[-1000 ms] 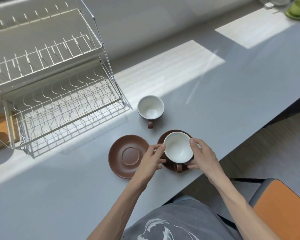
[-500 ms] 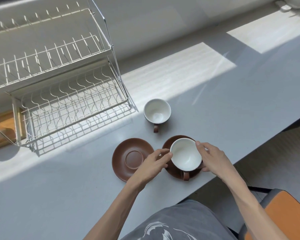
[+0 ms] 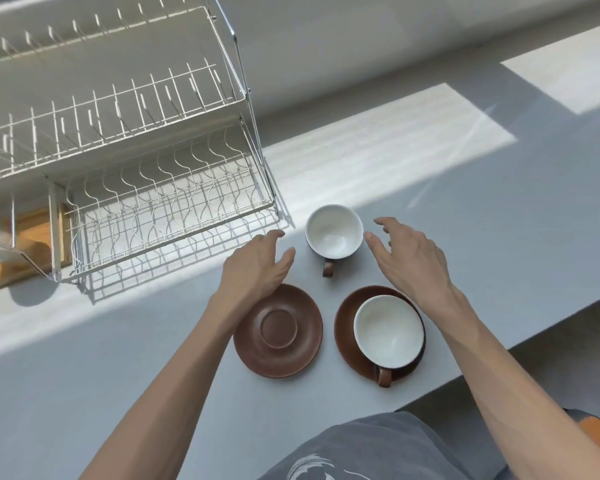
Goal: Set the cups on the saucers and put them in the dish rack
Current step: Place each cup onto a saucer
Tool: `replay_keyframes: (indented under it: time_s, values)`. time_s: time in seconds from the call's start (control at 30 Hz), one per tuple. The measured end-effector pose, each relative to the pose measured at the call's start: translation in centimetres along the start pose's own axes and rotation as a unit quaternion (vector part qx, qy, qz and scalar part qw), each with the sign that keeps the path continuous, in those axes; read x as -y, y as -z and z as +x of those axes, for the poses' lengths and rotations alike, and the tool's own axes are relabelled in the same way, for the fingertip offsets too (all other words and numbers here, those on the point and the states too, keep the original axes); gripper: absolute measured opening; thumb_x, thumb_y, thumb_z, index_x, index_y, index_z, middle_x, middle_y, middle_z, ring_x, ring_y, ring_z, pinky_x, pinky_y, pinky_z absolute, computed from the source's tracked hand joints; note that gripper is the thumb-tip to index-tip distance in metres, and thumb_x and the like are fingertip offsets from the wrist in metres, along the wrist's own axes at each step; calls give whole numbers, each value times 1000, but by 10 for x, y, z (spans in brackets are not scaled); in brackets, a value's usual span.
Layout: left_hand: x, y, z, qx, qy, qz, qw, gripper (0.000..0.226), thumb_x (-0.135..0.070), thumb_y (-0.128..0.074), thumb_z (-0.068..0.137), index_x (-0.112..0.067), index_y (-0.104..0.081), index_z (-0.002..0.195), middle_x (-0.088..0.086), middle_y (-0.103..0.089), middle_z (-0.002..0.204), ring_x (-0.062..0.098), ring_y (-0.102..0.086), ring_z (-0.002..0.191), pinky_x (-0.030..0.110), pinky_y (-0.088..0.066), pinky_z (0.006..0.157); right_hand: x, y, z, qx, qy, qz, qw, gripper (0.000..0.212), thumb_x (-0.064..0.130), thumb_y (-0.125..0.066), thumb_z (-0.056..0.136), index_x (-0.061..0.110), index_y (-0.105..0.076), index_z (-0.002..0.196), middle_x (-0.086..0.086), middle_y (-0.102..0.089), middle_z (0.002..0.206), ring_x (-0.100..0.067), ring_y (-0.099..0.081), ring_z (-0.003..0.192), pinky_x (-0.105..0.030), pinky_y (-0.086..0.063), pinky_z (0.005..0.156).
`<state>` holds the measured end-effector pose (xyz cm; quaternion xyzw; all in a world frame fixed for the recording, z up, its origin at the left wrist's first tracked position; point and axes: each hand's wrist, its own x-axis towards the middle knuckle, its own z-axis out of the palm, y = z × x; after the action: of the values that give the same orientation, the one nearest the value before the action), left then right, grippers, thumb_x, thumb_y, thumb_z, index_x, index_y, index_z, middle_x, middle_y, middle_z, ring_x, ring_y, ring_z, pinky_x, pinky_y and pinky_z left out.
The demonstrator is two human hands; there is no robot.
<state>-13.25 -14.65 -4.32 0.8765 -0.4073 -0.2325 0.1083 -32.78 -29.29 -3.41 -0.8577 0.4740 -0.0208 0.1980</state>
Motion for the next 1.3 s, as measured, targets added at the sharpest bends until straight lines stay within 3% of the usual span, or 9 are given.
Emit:
replay_keyframes:
  time_s: [0.13, 0.3, 0.4, 0.5, 0.63, 0.77, 1.03, 1.13, 1.3]
  values:
    - [-11, -12, 12, -59, 15, -115, 992, 54, -51, -43, 96, -29, -40, 146, 1, -55, 142, 26, -58, 121, 41, -45, 98, 14, -14, 16, 28, -9, 65, 997, 60, 55, -37, 98, 24, -33, 148, -6, -49, 145, -32, -56, 121, -44, -44, 96]
    - [-27, -30, 21, -18, 55, -253, 966, 58, -52, -44, 96, -28, -39, 149, -1, -51, 147, 20, -60, 119, 42, -43, 105, 22, -30, 27, 78, -44, 121, 989, 67, 57, -38, 97, 22, -25, 152, -6, -38, 155, -30, -42, 137, -44, -34, 109]
    - [-31, -34, 26, 48, 129, -449, 883, 57, -49, -48, 97, -26, -41, 148, 3, -56, 139, 19, -67, 106, 38, -57, 91, 21, -37, 37, 129, -91, 211, 965, 68, 60, -39, 94, 22, -31, 150, -6, -46, 149, -30, -46, 133, -49, -39, 109]
    - [-33, -34, 30, 82, 156, -534, 827, 49, -41, -50, 99, -20, -48, 144, 2, -59, 129, 19, -72, 92, 22, -60, 65, 20, -38, 42, 134, -133, 304, 934, 60, 58, -43, 92, 24, -44, 141, -4, -57, 132, -28, -58, 119, -49, -55, 92]
    - [-33, -34, 30, 78, 160, -554, 813, 41, -39, -50, 98, -22, -55, 136, -1, -61, 120, 23, -74, 89, 28, -63, 71, 20, -37, 41, 116, -148, 345, 920, 49, 56, -44, 92, 28, -53, 131, -2, -61, 117, -23, -63, 105, -43, -63, 76]
    - [-32, -33, 24, 78, 172, -548, 815, 44, -42, -50, 97, -18, -57, 134, 4, -62, 125, 27, -74, 92, 37, -61, 84, 23, -39, 34, 116, -147, 343, 920, 51, 57, -44, 93, 27, -52, 132, -4, -61, 119, -24, -63, 107, -44, -62, 78]
    - [-15, -17, -10, 70, 169, -564, 805, 39, -47, -51, 95, -23, -61, 125, 3, -64, 122, 24, -76, 88, 33, -63, 78, 39, -38, 11, 116, -133, 358, 917, 50, 58, -45, 91, 28, -54, 131, -4, -61, 114, -22, -64, 101, -41, -63, 73]
    - [-6, -9, -27, 64, 171, -573, 799, 30, -47, -52, 94, -27, -62, 114, 5, -65, 121, 28, -75, 90, 40, -61, 86, 47, -39, -2, 122, -122, 363, 916, 54, 58, -46, 91, 26, -53, 133, -5, -61, 115, -20, -65, 98, -39, -64, 71]
    - [9, -4, -62, 46, 179, -575, 797, 44, -50, -54, 91, -22, -60, 125, 9, -64, 124, 32, -75, 92, 44, -59, 90, 61, -46, -28, 135, -95, 369, 915, 53, 57, -47, 92, 24, -53, 132, -8, -62, 117, -24, -65, 100, -41, -64, 72]
